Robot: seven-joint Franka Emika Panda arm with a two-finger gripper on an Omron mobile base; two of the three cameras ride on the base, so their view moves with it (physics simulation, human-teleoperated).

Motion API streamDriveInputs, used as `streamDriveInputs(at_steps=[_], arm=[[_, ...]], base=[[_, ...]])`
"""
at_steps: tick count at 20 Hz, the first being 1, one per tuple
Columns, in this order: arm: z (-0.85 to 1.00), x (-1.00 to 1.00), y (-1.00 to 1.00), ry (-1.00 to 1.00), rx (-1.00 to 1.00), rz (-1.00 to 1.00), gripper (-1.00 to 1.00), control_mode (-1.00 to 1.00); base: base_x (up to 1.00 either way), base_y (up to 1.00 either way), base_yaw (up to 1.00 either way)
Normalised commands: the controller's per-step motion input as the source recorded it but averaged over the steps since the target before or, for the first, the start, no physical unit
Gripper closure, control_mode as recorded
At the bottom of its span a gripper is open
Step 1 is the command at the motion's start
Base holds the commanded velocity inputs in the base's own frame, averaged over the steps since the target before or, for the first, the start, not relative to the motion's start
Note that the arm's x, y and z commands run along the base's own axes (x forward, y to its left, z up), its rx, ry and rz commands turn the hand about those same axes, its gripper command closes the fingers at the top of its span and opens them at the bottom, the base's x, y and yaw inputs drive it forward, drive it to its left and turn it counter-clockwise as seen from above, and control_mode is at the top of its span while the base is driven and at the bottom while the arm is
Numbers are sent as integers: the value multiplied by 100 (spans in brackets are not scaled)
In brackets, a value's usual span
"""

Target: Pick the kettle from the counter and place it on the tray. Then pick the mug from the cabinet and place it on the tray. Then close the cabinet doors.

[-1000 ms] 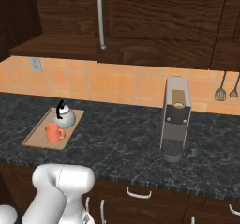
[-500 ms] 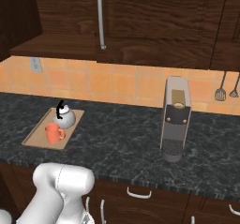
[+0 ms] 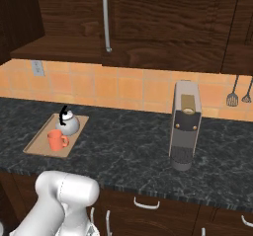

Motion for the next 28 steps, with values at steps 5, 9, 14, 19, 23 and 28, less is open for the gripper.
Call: streamDriveInputs(at_steps=[5,9,14,19,23,28], arm=[[-3,-15,39,-6,-2,0,100,-100],[20,-9,32,-15,-1,0,100,-100],[22,-16,-1,-37,3,0,100,-100],[4,-36,-83,-44,29,0,100,-100],[47,-24,-64,-24,34,0,100,-100],[44,-4,-97,17,15,2,100,-100]], base=[[0,0,0],[0,0,0],[0,0,0],[0,0,0],[0,0,0],[0,0,0]])
